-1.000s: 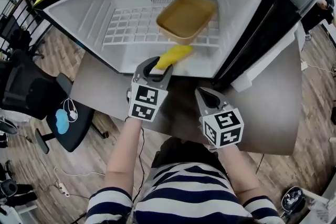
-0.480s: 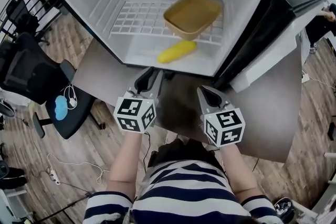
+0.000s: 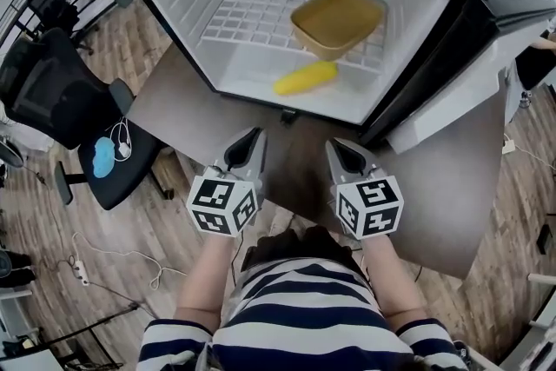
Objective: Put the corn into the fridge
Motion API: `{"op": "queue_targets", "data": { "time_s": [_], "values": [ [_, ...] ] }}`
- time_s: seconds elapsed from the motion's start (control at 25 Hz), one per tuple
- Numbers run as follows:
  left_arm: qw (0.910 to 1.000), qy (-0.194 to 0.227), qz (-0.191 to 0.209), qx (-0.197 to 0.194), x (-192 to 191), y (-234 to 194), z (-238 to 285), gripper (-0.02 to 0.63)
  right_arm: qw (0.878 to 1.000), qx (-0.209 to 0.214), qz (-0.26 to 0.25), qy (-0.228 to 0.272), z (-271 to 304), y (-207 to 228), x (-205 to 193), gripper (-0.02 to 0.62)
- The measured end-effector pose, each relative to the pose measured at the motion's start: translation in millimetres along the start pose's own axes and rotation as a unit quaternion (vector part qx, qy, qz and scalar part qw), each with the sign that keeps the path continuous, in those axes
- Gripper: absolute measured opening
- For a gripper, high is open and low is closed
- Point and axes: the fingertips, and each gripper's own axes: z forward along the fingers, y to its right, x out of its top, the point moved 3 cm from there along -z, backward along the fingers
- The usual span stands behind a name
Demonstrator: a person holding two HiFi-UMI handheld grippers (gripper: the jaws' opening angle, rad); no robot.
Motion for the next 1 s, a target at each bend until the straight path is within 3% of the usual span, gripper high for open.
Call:
{"op": "queue_targets", "data": {
  "time_s": [1.0],
  "values": [
    [0.9985,-0.031,-0.002,0.045,-21.8,-9.3,-34.0,0.000,1.000,0.021,-0.016,-0.005,2.7,-23.2,-2.3,-0.009]
  ]
}}
